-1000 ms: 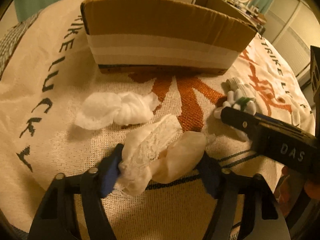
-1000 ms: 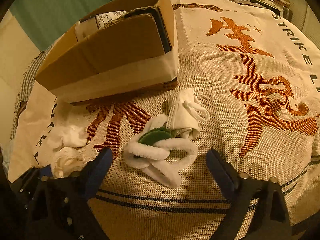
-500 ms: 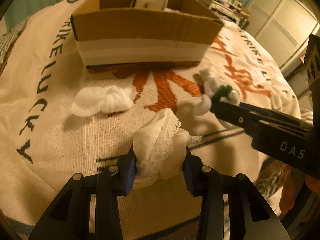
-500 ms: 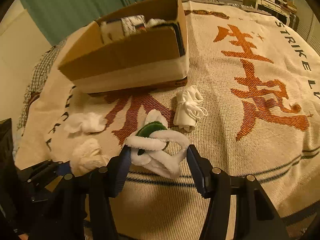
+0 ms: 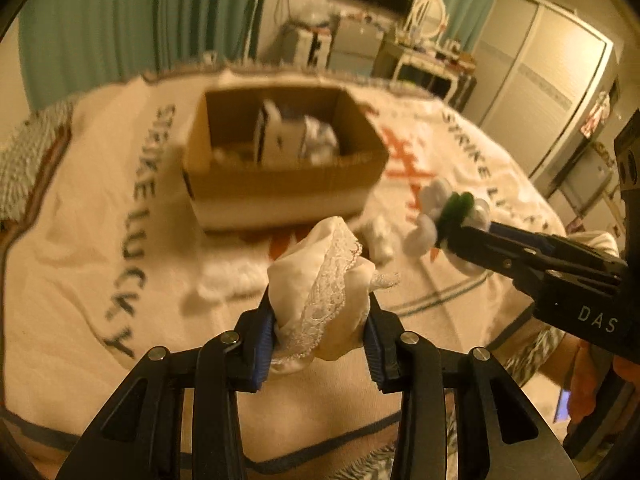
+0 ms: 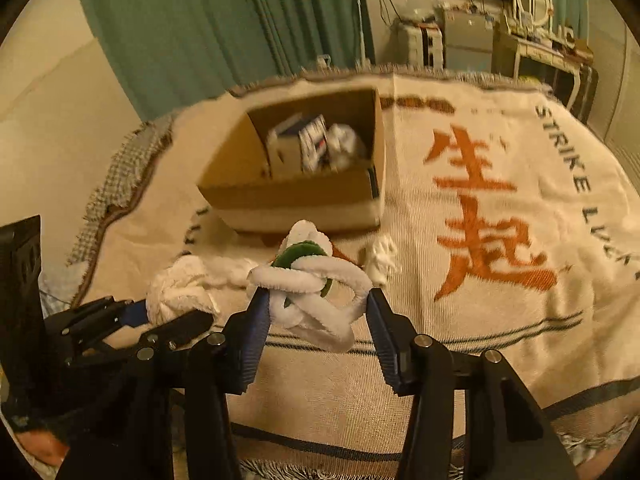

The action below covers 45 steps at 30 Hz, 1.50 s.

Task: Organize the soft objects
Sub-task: 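Grasp the white lace cloth with the left tool while the right tool grasps the rolled white sock, then carry both items over the box and open both tools to drop them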

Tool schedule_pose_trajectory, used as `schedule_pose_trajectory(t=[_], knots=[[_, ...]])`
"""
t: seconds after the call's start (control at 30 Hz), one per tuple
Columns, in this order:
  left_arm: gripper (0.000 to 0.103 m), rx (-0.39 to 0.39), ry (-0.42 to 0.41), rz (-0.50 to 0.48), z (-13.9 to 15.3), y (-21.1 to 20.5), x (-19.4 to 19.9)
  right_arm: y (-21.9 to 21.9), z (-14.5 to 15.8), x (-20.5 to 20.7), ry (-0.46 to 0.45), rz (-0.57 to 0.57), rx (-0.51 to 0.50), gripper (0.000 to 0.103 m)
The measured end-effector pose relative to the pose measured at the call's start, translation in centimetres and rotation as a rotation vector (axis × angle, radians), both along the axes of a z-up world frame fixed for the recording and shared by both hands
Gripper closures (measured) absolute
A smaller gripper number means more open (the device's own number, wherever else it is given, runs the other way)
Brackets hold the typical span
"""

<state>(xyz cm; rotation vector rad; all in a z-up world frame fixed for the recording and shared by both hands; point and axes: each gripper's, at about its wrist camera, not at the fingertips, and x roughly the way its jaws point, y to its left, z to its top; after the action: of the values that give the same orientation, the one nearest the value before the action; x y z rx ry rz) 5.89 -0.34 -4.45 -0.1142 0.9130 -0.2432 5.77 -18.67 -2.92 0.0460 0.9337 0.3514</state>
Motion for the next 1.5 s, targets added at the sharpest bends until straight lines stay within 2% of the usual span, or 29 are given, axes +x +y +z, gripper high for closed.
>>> schedule_pose_trajectory(t=[0.3, 0.5, 0.7, 0.93, 1.17, 1.23, 1.3, 1.33, 1.4, 1.5], knots=[[0.066, 0.018, -0.115, 0.042, 5.7, 2.6, 4.2, 0.3, 6.4, 3.1, -0.133, 0.025, -0.004, 0.055], [0.066, 0.046, -0.149, 0.073, 6.7, 3.7, 10.2, 1.0, 8.5, 8.6, -0.178, 0.023, -0.025, 0.055], [0.066, 0.1, -0.124, 0.078, 4.2, 4.0, 16.2, 2.2, 6.3, 15.3, -0.139, 0.0, -0.069, 0.055], [0.066, 0.097, -0.093, 0.084, 0.4, 4.1, 21.8, 3.6, 1.7, 22.2, -0.079, -0.015, -0.081, 0.055], [0.065, 0.118, -0.115, 0.069, -0.9, 3.7, 24.0, 4.2, -0.6, 26.4, -0.057, -0.029, -0.041, 0.05], [0.063, 0.152, -0.099, 0.041, -1.2, 3.2, 24.3, 4.3, -0.8, 26.9, -0.067, -0.031, -0.029, 0.042], [0.062, 0.178, -0.082, 0.025, -1.3, 2.8, 24.4, 4.2, -0.9, 27.2, -0.07, -0.042, -0.024, 0.039], [0.06, 0.19, -0.081, 0.024, -1.2, 2.7, 24.3, 4.1, -0.9, 27.2, -0.07, -0.045, -0.021, 0.035], [0.039, 0.189, -0.093, 0.018, -0.5, 2.5, 23.6, 3.9, -0.6, 26.9, -0.076, -0.051, -0.016, 0.027], [0.034, 0.189, -0.128, 0.017, 1.5, 2.2, 22.3, 3.6, 1.1, 25.8, -0.092, -0.034, 0.014, 0.022]])
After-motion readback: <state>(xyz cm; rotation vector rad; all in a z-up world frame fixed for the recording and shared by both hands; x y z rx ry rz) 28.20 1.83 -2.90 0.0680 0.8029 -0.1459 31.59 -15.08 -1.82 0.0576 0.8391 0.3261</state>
